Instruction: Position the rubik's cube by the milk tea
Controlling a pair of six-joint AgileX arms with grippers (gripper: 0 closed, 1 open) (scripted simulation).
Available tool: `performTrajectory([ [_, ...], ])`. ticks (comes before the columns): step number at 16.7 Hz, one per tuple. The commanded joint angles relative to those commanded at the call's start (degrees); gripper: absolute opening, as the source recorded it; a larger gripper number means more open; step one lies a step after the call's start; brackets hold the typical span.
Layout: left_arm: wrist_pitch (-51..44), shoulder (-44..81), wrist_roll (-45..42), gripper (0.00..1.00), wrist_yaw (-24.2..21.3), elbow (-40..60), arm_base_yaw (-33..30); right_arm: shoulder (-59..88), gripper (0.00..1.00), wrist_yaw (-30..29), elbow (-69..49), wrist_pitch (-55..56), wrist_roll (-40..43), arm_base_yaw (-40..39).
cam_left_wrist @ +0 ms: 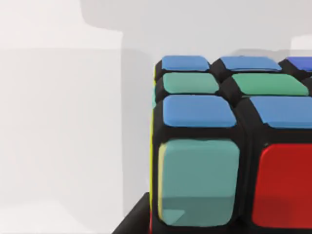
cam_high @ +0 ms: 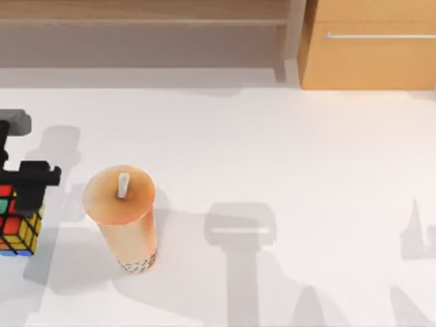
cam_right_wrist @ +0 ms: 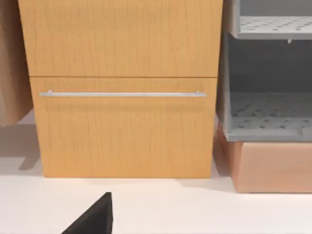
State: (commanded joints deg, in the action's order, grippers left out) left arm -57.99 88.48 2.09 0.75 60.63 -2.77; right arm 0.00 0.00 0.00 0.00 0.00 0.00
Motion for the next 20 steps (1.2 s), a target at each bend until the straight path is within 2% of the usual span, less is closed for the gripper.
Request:
performTrajectory([
  [10, 2.0, -1.7, -1.2, 0.00, 0.6, 0.4, 0.9, 0.0, 1.00, 0.0, 0.0, 0.0, 0.0, 0.0],
  [20, 3.0, 2.5, 0.2, 0.00, -0.2, -3.4, -0.3, 0.0, 1.00, 0.0, 0.0, 0.0, 0.0, 0.0],
])
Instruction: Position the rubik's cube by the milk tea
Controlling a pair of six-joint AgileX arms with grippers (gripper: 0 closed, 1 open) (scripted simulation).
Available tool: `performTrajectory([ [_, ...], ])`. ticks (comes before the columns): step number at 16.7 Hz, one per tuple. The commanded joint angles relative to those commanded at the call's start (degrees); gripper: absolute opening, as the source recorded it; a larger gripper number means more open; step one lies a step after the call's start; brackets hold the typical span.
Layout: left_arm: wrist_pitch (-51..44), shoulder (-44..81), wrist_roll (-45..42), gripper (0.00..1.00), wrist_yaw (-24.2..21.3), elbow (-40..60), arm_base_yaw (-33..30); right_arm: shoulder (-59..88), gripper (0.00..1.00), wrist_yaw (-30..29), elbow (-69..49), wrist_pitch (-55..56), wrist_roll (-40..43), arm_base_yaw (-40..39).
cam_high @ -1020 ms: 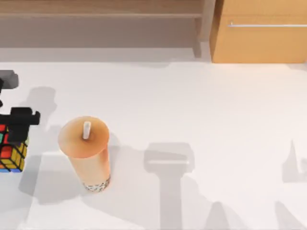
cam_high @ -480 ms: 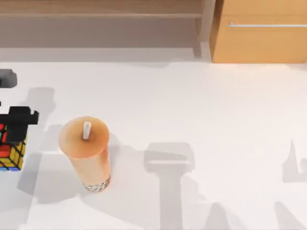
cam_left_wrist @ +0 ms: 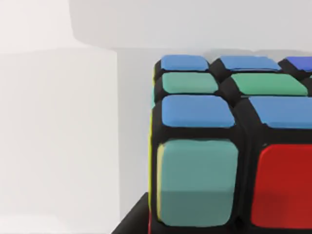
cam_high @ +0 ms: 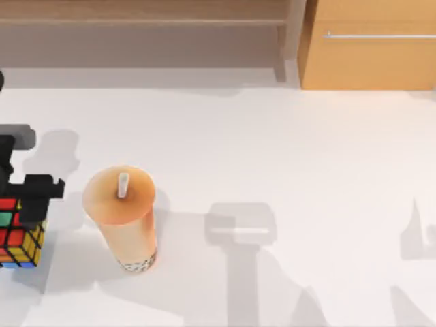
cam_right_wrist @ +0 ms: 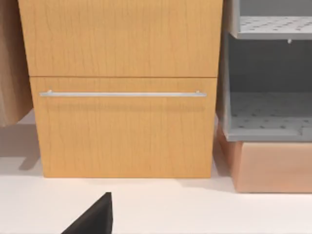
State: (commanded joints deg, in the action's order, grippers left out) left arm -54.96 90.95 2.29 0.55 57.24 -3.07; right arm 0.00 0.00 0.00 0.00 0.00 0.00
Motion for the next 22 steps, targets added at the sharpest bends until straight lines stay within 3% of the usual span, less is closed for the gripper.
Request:
performTrajectory([
  [6, 0.1, 0.7, 0.1, 0.00, -0.1, -0.7, -0.1, 0.0, 1.00, 0.0, 0.0, 0.0, 0.0, 0.0],
  [19, 0.1, 0.7, 0.1, 0.98, -0.1, -0.7, -0.1, 0.0, 1.00, 0.0, 0.0, 0.0, 0.0, 0.0],
  [22, 0.1, 0.7, 0.1, 1.00, -0.1, -0.7, -0.1, 0.0, 1.00, 0.0, 0.0, 0.0, 0.0, 0.0],
])
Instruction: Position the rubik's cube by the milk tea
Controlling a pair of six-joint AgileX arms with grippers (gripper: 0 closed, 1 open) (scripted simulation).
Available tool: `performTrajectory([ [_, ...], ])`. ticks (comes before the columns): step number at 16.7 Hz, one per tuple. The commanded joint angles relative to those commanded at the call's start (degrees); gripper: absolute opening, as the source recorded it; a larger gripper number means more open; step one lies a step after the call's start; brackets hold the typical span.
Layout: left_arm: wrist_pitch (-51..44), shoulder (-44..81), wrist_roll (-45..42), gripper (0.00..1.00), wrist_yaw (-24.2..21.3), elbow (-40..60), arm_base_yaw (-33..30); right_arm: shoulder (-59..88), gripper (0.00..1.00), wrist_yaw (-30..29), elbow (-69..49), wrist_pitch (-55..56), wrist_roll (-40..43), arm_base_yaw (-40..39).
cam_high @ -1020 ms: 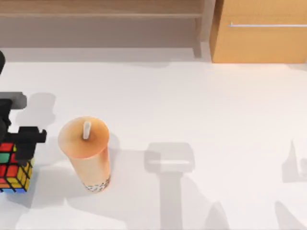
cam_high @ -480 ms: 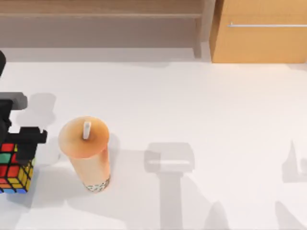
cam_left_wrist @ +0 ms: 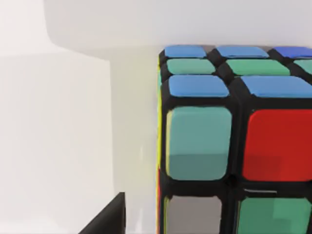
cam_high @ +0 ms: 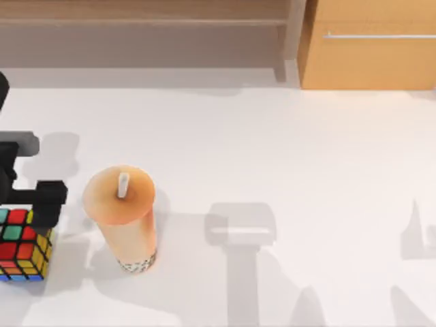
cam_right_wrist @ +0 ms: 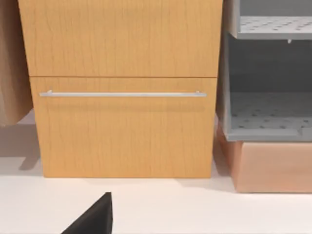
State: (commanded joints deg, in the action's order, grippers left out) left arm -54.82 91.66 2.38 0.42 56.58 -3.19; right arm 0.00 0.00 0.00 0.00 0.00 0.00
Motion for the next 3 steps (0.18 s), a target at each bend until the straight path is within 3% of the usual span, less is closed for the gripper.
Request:
performTrajectory([
  [3, 0.0, 0.0, 0.0, 1.00, 0.0, 0.0, 0.0, 0.0, 1.00, 0.0, 0.0, 0.0, 0.0, 0.0],
])
